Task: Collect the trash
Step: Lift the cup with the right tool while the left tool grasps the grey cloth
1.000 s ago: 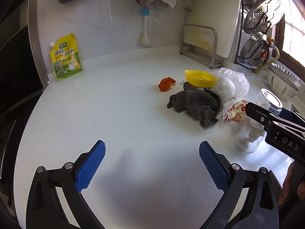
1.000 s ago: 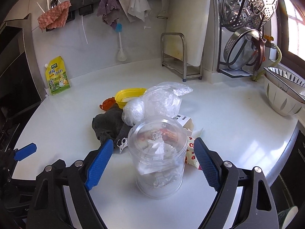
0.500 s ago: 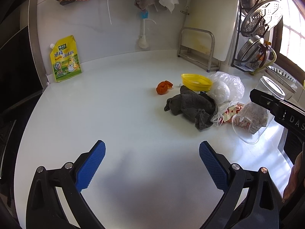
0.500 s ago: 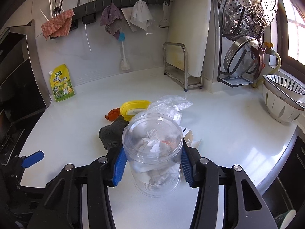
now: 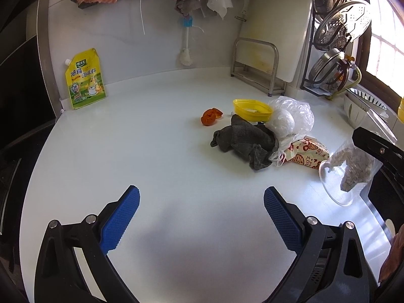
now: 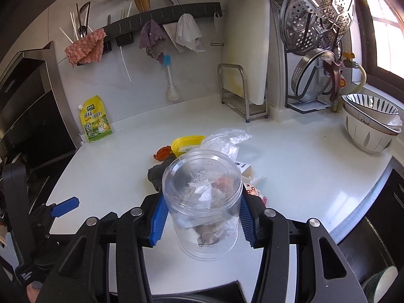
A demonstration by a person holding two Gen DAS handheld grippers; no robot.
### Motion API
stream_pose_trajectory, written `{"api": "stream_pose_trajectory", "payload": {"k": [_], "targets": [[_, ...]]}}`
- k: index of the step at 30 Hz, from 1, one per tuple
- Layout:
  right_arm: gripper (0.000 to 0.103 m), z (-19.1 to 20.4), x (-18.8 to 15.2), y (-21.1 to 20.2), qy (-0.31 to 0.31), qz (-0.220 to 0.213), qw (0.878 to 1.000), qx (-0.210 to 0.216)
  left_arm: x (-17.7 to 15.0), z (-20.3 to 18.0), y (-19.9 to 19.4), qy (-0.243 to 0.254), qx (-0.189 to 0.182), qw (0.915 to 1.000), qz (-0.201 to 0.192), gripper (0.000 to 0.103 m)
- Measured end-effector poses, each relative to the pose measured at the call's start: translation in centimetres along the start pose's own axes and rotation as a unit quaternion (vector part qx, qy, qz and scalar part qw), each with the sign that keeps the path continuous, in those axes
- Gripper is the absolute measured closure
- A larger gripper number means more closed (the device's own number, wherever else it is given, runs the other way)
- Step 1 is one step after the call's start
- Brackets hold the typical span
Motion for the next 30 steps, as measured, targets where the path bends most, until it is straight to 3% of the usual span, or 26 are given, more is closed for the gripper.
{"api": "stream_pose_trajectory", "payload": {"k": [11, 16, 25, 30], "targets": [[0.055, -4.9, -1.8, -2.4, 0.044, -0.013, 0.998, -0.042, 1.3, -2.2, 3.0, -0.017, -0.027, 0.9994, 0.01, 0.006], [0.055, -5.7, -2.0, -2.9, 0.045, -0.023, 0.998, -0.046, 2.1, -2.4, 5.1, -0.016, -0.012, 0.9996, 0.018, 0.006], [0.055, -6.3, -2.0, -3.3, 0.054, -0.033, 0.998, -0.031, 3.3, -1.8, 8.4, -0.051, -0.025, 0.9976, 0.039, 0.006], [0.055, -6.3, -1.9, -3.7, 0.06, -0.038, 0.997, -0.021, 3.5, -2.4, 10.5, -0.041, -0.012, 0.9979, 0.049, 0.006]]}}
Point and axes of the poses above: each gripper's, at about its wrist camera, not at the fingertips, and y roughly the way its jaws point, z to its left, x to its top, the point moved 3 cm from there along y, roughly the way its jaws point, and after that the axes turned 11 degrees about -z, right-handed, at the moved point
